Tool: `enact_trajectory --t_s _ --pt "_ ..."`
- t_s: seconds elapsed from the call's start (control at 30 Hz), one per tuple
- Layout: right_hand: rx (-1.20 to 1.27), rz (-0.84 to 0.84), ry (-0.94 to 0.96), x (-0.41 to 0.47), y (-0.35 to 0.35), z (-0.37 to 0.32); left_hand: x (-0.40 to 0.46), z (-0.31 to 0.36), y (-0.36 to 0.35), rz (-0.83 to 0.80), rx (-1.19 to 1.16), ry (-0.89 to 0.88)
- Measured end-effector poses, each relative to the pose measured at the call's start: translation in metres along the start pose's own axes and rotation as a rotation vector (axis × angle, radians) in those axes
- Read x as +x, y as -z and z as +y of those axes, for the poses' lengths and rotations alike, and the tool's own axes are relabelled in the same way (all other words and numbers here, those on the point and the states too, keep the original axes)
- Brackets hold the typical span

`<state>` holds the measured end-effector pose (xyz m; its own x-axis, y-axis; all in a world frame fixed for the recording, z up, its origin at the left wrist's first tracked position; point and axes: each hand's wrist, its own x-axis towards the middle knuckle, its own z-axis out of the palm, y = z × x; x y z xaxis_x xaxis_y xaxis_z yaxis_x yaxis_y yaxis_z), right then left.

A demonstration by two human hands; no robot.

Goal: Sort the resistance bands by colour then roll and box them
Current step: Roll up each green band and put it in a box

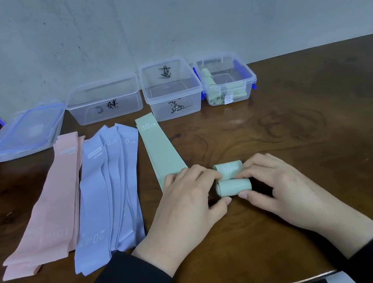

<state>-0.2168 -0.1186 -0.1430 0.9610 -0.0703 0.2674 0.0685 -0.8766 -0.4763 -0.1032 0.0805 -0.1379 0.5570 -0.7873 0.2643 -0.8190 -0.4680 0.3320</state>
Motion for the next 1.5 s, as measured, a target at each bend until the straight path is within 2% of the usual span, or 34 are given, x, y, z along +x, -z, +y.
enact_trajectory --t_s 0.5,0.87,1.13,1.33,1.5 --pt "-0.003 0.019 0.004 -0.001 0.000 0.001 0.001 0.000 -0.001 -0.005 0.015 -0.011" --pt "-0.049 0.054 -0.021 0.008 -0.001 0.001 0.006 0.005 0.001 0.060 0.065 -0.027" --pt "-0.045 0.135 0.036 0.026 -0.004 0.007 0.019 0.006 0.005 0.005 0.082 0.036" --pt "-0.038 0.015 0.013 0.031 -0.006 0.017 0.036 0.004 0.002 -0.033 0.170 0.067" --pt "-0.031 -0.001 0.029 0.039 -0.005 0.022 0.044 0.004 0.001 -0.045 0.073 0.081"
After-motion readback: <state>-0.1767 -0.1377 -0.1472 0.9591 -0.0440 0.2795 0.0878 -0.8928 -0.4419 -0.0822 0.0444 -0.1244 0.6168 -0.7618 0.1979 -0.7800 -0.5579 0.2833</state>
